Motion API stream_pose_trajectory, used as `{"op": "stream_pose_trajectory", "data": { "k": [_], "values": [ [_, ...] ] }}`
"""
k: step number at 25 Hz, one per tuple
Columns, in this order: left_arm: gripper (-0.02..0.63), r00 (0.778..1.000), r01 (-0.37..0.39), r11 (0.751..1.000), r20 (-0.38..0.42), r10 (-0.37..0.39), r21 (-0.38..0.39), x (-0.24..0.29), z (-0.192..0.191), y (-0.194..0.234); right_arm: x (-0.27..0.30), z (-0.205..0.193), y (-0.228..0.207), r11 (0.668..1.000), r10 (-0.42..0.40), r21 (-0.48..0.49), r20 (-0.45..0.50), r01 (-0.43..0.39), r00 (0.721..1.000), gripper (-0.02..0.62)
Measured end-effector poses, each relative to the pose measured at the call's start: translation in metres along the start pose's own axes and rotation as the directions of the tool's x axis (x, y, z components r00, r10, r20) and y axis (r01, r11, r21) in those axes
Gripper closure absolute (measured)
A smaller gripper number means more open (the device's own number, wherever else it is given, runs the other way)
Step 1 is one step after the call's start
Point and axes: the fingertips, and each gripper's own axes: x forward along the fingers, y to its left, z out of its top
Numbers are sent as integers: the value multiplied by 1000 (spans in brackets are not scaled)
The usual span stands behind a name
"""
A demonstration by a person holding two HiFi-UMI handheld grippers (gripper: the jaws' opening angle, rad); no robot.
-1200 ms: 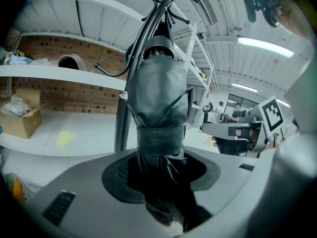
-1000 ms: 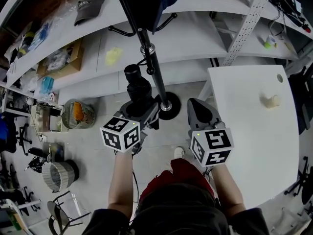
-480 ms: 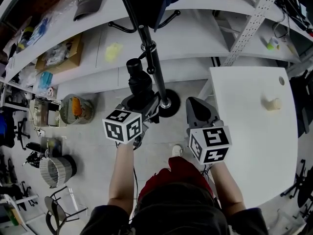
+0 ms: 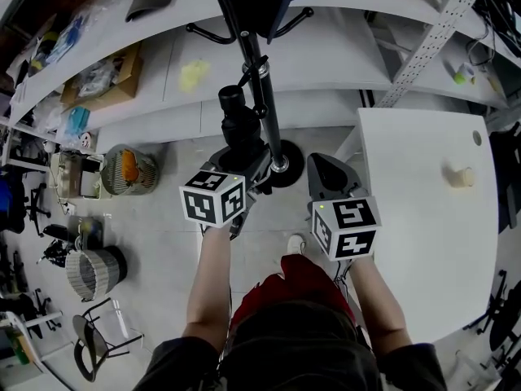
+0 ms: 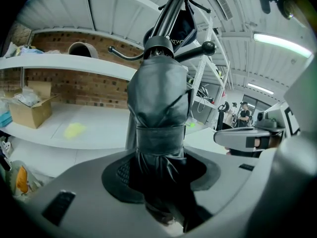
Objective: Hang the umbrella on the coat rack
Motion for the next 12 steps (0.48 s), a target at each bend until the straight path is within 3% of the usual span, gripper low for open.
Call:
{"op": "stream_pose_trajectory", "data": {
  "k": [12],
  "values": [
    [403,1000,-27,998,15,27,-56,9,-2,8,41,-23,0,999,34,-28,-94,-37,995,577]
  ]
}}
